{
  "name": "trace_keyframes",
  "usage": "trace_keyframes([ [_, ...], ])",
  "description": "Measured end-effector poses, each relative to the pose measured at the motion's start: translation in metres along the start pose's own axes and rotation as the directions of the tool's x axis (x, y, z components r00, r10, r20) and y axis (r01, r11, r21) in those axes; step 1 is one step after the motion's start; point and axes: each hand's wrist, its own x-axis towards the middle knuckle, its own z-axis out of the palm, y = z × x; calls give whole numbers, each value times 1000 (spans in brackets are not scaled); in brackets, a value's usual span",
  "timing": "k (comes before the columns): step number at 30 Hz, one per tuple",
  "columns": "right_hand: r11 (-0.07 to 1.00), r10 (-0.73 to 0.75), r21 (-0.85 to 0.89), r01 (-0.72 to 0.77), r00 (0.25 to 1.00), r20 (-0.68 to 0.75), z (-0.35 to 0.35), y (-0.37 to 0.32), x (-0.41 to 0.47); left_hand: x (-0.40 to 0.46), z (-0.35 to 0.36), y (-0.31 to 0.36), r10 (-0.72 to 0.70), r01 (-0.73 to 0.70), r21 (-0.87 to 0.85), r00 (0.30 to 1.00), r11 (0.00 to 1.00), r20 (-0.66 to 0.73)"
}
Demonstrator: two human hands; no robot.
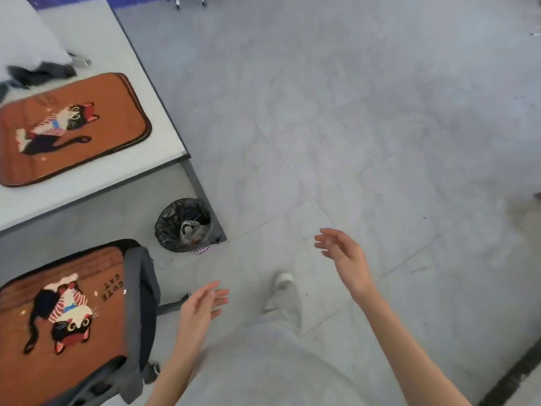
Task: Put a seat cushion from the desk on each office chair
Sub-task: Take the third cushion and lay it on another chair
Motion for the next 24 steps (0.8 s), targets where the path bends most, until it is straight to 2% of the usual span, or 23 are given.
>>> trace_keyframes([
  [3,998,57,-12,-58,998,-9,-6,4,46,57,41,38,19,-19,-5,999,1000,47],
  [7,988,146,-49,-147,989,-17,-24,-1,108,137,99,118,135,-137,16,985,990,112],
  [13,976,209,-55,-209,978,-2,-30,-35,231,242,150,222,268,-269,-4,958,963,107],
  [17,969,180,-201,-146,970,166,-7,-64,346,307,152,246,245,-247,-40,968,968,-63],
  [20,951,161,-307,-41,913,375,37,-101,432,344,145,243,128,-162,-116,958,980,-255],
  [22,933,139,-352,70,834,534,75,-135,482,357,143,238,0,-94,-202,907,975,-422],
  [24,918,110,-350,187,728,677,122,-171,524,361,145,235,-130,-74,-323,814,944,-566],
])
